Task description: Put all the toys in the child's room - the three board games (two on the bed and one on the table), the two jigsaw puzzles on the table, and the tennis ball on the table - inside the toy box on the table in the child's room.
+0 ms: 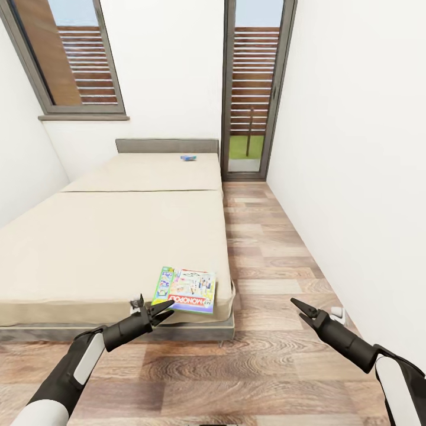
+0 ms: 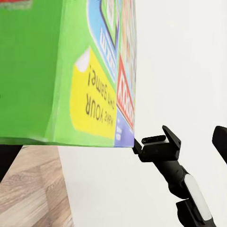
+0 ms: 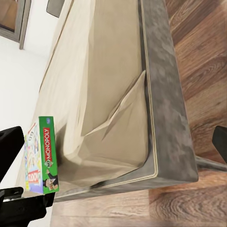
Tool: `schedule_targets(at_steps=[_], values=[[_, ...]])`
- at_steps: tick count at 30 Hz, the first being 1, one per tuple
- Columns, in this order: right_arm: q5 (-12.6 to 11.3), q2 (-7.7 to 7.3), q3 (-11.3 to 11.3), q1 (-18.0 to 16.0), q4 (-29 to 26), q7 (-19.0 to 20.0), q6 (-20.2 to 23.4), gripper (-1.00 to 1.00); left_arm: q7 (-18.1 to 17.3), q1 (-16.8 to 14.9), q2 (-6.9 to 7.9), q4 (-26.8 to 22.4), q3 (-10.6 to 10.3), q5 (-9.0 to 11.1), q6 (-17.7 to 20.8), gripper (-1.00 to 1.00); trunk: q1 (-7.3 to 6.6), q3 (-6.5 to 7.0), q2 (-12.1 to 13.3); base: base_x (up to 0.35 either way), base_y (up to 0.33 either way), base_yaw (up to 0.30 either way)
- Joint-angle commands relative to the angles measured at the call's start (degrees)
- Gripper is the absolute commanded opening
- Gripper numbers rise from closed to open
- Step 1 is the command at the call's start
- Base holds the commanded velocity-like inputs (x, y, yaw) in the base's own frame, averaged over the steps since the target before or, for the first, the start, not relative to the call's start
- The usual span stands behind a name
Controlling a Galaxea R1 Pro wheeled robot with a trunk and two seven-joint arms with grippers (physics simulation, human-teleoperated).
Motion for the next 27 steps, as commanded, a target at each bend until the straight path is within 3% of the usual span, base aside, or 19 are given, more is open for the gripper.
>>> schedule_targets(at_steps=[1, 27], values=[[0.03, 0.01, -0.10, -0.04, 0.00, 0.20, 0.35, 1.00, -0.03, -0.02, 0.01, 0.00, 0.00, 0.25, 0.41, 1.00, -0.01, -0.05, -0.02, 0.000, 0.000, 0.000], [0.07, 0.02, -0.09, -0.04, 0.08, 0.20, 0.35, 1.00, -0.03, -0.02, -0.04, -0.01, 0.00, 0.25, 0.39, 1.00, -0.01, -0.05, -0.02, 0.039, 0.000, 0.000]])
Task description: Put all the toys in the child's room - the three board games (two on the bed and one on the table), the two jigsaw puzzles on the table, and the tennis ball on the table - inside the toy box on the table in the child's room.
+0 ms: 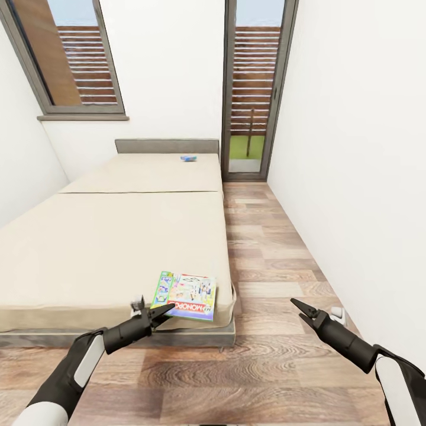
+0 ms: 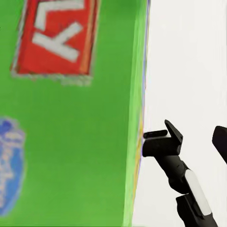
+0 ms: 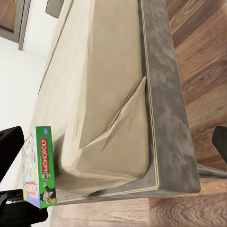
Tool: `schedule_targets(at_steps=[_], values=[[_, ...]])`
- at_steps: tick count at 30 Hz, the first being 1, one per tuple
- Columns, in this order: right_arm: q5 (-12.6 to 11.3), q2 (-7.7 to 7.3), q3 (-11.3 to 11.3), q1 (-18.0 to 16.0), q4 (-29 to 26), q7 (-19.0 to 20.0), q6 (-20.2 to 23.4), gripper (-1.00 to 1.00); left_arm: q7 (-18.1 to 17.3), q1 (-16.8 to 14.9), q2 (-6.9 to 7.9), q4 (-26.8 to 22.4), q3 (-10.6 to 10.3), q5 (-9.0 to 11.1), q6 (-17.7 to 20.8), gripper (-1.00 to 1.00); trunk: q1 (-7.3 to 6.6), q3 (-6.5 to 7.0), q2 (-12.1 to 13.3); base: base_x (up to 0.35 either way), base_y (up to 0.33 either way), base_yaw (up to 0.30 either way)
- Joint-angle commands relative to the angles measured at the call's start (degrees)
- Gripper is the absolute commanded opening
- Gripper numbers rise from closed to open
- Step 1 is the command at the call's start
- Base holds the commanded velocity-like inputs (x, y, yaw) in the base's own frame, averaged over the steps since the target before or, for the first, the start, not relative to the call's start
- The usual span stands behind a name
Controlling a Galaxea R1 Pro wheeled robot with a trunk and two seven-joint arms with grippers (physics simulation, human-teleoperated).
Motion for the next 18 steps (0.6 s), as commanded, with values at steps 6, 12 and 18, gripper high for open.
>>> schedule_targets(at_steps=[6, 12, 18], values=[[0.03, 0.01, -0.10, -0.04, 0.00, 0.20, 0.35, 1.00, 0.11, -0.49, -0.04, 0.01, 0.08, 1.13, -0.73, 1.00, -0.01, -0.04, -0.02, 0.001, 0.000, 0.000], [0.02, -0.01, -0.12, -0.04, -0.01, 0.20, 0.35, 1.00, 0.15, -0.49, -0.05, 0.01, 0.01, 1.13, -0.70, 1.00, -0.01, -0.04, -0.02, 0.000, 0.000, 0.000], [0.03, -0.03, -0.14, -0.04, 0.00, 0.20, 0.35, 1.00, 0.15, -0.49, -0.13, -0.02, -0.04, 1.13, -0.71, -1.00, -0.01, -0.04, -0.02, 0.000, 0.000, 0.000]])
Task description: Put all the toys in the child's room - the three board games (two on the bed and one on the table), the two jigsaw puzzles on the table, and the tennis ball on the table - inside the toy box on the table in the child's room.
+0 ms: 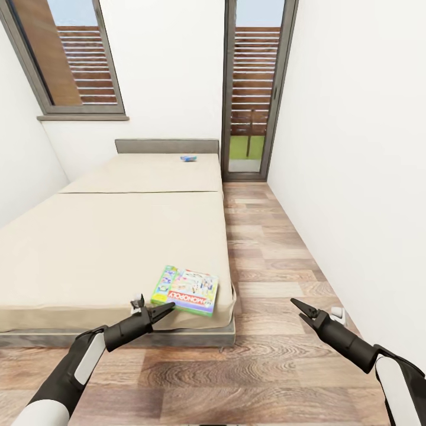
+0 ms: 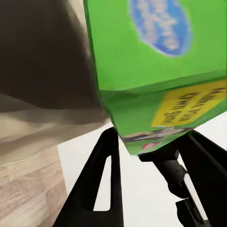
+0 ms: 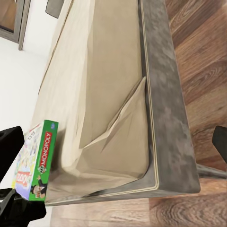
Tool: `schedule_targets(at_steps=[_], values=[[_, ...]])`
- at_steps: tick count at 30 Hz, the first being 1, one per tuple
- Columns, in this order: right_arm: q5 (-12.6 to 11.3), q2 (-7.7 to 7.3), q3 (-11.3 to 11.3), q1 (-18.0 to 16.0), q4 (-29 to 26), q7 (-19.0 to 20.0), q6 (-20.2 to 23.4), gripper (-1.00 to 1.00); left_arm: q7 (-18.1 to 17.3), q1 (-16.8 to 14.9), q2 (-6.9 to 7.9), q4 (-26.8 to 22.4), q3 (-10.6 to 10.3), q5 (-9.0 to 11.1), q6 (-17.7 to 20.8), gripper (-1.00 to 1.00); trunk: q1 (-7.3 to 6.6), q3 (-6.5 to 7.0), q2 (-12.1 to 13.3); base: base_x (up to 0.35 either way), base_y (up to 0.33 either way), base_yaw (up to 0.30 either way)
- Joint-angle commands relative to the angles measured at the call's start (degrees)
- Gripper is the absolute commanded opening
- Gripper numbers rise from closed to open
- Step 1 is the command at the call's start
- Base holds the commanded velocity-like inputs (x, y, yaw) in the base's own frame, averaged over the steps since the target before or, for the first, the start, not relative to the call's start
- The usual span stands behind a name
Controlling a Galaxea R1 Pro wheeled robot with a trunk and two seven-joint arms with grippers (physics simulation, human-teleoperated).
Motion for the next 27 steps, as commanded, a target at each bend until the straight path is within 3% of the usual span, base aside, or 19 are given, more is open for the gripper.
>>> schedule_targets(at_steps=[1, 27], values=[[0.04, 0.03, -0.10, -0.04, 0.00, 0.20, 0.35, 1.00, -0.06, -0.02, 0.01, 0.01, -0.01, 0.24, 0.32, -1.00, -0.01, -0.05, -0.02, 0.000, 0.000, 0.000], [0.04, 0.22, -0.05, -0.04, 0.08, 0.20, 0.35, 1.00, -0.08, -0.02, 0.00, 0.03, -0.07, 0.24, 0.37, -1.00, -0.01, -0.05, -0.02, 0.000, 0.000, 0.000]])
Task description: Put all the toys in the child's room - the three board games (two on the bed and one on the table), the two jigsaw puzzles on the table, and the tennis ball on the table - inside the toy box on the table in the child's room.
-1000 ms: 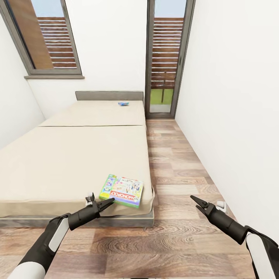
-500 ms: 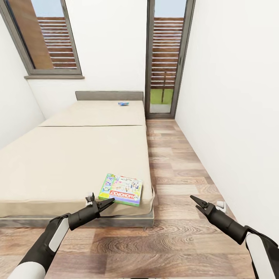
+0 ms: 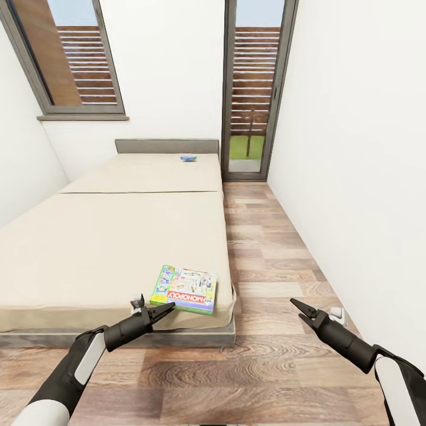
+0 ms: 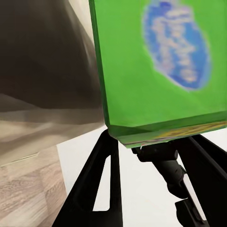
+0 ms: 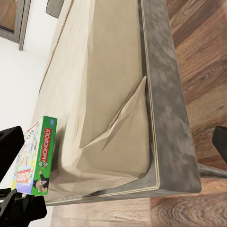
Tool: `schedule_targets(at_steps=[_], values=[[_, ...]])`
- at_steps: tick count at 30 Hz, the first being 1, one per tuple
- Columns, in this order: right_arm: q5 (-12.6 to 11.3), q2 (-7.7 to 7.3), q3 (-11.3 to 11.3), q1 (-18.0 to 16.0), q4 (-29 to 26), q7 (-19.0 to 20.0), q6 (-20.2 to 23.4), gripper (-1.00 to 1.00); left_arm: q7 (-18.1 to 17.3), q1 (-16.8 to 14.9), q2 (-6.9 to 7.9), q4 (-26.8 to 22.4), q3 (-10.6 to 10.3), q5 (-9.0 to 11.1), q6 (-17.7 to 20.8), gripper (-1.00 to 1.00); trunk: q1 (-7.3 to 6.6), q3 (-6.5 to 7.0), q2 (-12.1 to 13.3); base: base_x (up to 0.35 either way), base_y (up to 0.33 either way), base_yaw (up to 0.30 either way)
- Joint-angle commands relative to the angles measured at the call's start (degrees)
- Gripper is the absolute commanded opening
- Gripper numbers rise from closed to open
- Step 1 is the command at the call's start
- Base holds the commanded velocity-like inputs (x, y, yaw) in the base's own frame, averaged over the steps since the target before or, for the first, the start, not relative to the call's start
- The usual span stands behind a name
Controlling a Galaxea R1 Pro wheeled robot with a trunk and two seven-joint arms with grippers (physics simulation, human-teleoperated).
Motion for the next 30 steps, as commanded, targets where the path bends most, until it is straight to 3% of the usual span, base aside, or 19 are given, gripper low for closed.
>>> schedule_targets(at_steps=[1, 17, 24, 30], values=[[0.08, 0.06, -0.06, -0.04, 0.00, 0.17, 0.35, 1.00, -0.06, -0.02, 0.04, 0.04, 0.02, 0.10, 0.33, -1.00, -0.01, -0.05, -0.02, 0.000, 0.000, 0.000], [0.15, 0.20, -0.01, -0.04, 0.00, -0.24, 0.35, 1.00, -0.34, -0.02, 0.29, 0.00, -0.02, -0.13, 1.17, -1.00, -0.01, -0.05, -0.02, 0.000, 0.000, 0.000], [0.19, 0.20, -0.01, -0.04, 0.00, -0.24, 0.34, 1.00, -0.47, -0.21, 1.48, -1.73, 0.17, -0.17, 9.32, -1.00, -0.17, 1.28, 0.06, 0.000, 0.000, 0.000], [0.20, 0.20, -0.01, -0.04, 0.00, -0.24, 0.30, 1.00, -0.51, -0.27, 3.15, -5.10, 0.04, -0.12, 13.16, -1.00, -0.32, 2.61, 0.14, 0.000, 0.000, 0.000]])
